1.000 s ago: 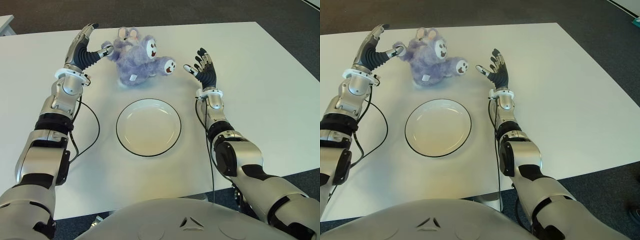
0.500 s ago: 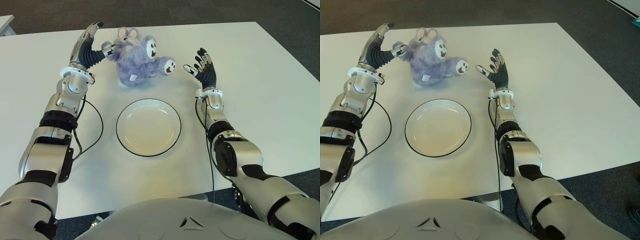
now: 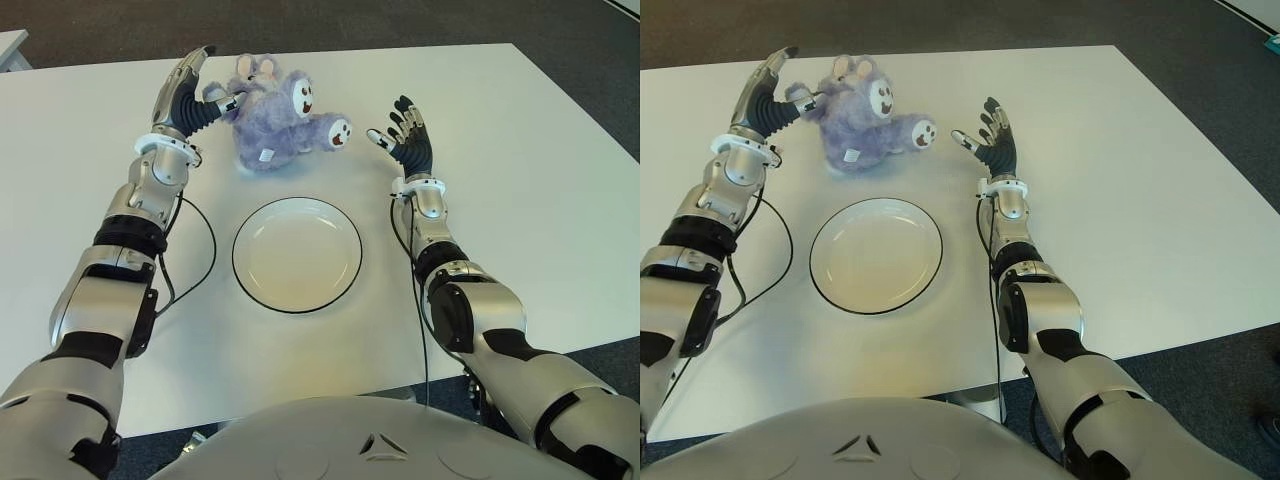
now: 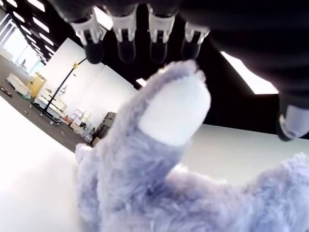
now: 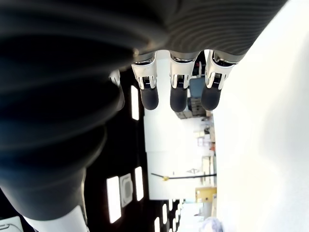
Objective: Put the doll into the plate.
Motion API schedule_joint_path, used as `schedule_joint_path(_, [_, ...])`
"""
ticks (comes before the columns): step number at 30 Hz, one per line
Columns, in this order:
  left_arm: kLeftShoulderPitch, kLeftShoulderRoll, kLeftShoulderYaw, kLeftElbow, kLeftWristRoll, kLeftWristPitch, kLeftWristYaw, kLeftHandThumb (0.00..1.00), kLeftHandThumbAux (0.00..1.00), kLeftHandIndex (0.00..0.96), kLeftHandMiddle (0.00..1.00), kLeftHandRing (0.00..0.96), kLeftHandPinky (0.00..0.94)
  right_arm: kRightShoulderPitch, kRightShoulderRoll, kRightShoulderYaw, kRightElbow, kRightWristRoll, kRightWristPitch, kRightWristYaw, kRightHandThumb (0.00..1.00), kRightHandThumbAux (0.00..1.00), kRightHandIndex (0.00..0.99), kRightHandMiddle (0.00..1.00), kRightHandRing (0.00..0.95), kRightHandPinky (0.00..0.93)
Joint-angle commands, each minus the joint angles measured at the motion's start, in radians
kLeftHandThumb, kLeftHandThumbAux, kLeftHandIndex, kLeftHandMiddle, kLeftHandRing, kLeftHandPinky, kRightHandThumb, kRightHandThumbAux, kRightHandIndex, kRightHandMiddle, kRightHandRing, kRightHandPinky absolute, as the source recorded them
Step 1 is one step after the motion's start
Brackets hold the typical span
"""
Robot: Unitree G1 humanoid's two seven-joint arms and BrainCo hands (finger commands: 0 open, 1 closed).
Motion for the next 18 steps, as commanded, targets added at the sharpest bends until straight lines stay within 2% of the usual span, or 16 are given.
schedule_joint_path(1, [-0.021, -0.039, 0.0, 0.036, -0.031, -0.013, -0.027, 0.158, 0.366, 0.0, 0.08, 0.065, 0.0, 0.073, 0.024, 0.001, 0.039, 0.002, 0.016, -0.007, 0.068, 0.824, 0.068, 0.07, 0.066, 0.084])
schedule_joint_path(18, [-0.054, -0.08, -0.01, 0.07, -0.032, -0.006, -0.017, 0.185, 0.382, 0.0, 0.071, 0.08, 0.035, 0.074, 0.025, 0.001, 0.035, 0.004, 0.011, -0.013, 0.063, 0.817, 0.058, 0.06, 0.058, 0.08])
